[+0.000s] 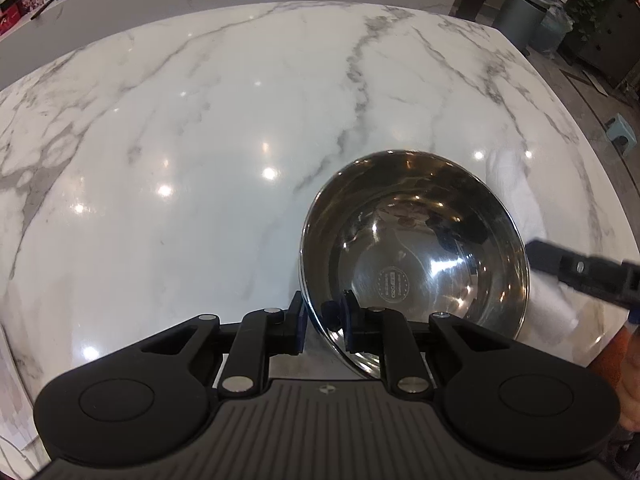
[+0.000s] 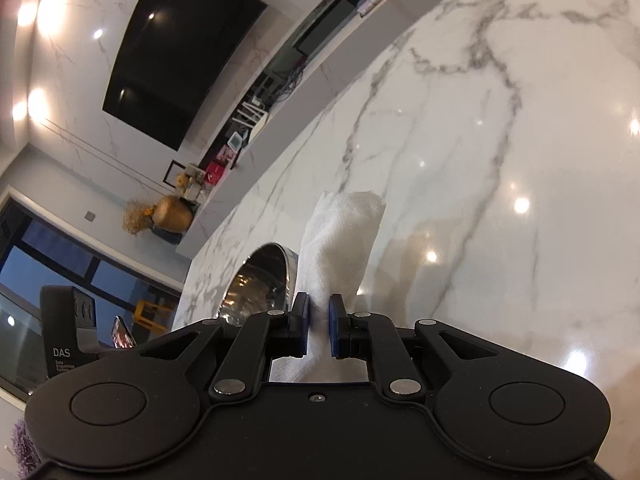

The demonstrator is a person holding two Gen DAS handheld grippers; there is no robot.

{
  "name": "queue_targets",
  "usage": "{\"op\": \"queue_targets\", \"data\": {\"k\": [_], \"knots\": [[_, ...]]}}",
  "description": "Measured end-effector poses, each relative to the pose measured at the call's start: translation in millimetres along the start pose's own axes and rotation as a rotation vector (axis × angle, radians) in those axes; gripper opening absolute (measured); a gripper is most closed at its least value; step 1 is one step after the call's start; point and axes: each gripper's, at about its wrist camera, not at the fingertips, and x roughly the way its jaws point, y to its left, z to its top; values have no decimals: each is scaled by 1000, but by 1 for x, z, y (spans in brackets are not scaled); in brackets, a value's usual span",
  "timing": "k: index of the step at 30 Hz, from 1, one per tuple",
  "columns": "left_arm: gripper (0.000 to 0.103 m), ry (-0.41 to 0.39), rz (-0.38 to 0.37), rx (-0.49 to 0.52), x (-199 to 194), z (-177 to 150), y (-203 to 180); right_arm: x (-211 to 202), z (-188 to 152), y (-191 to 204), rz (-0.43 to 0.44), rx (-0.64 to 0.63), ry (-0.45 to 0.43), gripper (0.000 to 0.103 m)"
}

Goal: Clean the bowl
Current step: 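Rub the white cloth along the blue outer wall with the right tool while left tool holds rim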

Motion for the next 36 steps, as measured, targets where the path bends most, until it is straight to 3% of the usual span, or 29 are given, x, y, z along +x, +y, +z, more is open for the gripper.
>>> {"op": "queue_targets", "data": {"k": [11,17,22,26,36], "knots": [[15,-30,-10,-79,0,-2,2,21,-27,0,-56,-31,91,9],[29,-47,-18,-130,0,-4,3,21,-30,0,-59,-34,84,9],[30,-41,-21,-160,2,-6,3,19,-30,2,-72,-49,71,9],[22,-37,-3,-116,3,-8,0,8,-19,5,-71,-65,28,9],[19,-22,-22,0,0,-5,-6,-11,18,15,-50,-133,-37,9]]}}
